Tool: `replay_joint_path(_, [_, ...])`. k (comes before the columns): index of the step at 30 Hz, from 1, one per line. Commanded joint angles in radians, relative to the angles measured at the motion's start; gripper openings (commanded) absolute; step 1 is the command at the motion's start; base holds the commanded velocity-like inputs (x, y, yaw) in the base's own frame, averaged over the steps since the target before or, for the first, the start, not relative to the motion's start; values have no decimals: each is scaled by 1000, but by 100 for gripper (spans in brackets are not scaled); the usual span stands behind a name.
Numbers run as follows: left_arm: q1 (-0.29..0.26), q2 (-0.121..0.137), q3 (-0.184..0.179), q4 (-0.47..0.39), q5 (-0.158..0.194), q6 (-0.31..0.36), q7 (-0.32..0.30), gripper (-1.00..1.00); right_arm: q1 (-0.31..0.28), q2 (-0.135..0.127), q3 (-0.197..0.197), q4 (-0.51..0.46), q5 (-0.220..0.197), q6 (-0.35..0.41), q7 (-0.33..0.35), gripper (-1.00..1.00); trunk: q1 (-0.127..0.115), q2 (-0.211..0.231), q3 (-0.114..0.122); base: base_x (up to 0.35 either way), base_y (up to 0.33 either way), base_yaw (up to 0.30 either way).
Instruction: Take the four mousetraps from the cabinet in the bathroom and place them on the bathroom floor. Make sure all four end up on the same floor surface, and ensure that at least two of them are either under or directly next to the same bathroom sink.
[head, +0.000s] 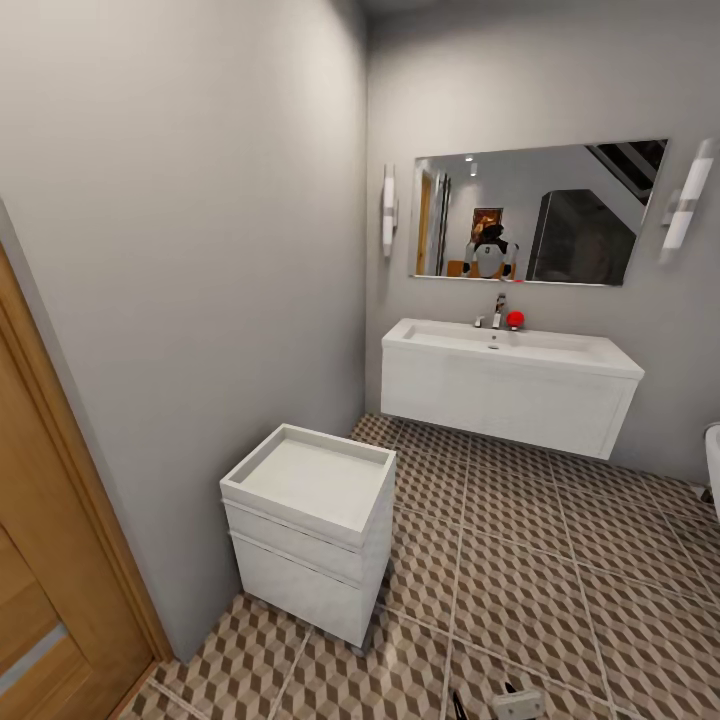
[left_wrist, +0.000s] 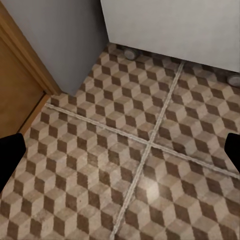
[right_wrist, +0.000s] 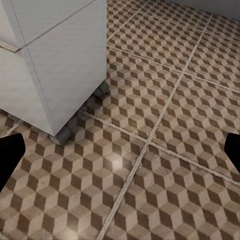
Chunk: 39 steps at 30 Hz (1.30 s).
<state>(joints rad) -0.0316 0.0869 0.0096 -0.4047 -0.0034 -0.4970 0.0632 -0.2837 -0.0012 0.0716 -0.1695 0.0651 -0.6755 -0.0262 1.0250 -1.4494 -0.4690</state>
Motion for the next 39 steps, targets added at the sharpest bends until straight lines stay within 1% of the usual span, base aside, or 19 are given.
replay_joint_path(1, [-1,0,-1,1,-1,-3,3,100,-1,0,2,1,4,-3,-3,100,0,-1,-1,0,0,0])
replay_joint_path(7, [-1,-2,-3,2,0,-3,3,100,-1,-1,2,0,4,-3,-2,100,0,-1,-1,-18,0,0])
replay_joint_path(10, [-1,-3,-3,13,0,-3,3,100,-1,-2,2,-1,4,-3,-2,100,0,-1,-1,-199,0,0])
replay_joint_path(16, [-1,-6,-3,28,-2,-3,3,100,0,-1,2,-1,4,-4,-2,100,0,-1,-1,-295,0,0])
replay_joint_path(39, [-1,-9,-2,42,-2,-3,1,100,-1,-1,2,-1,4,-4,-3,100,0,-1,-1,-321,0,0])
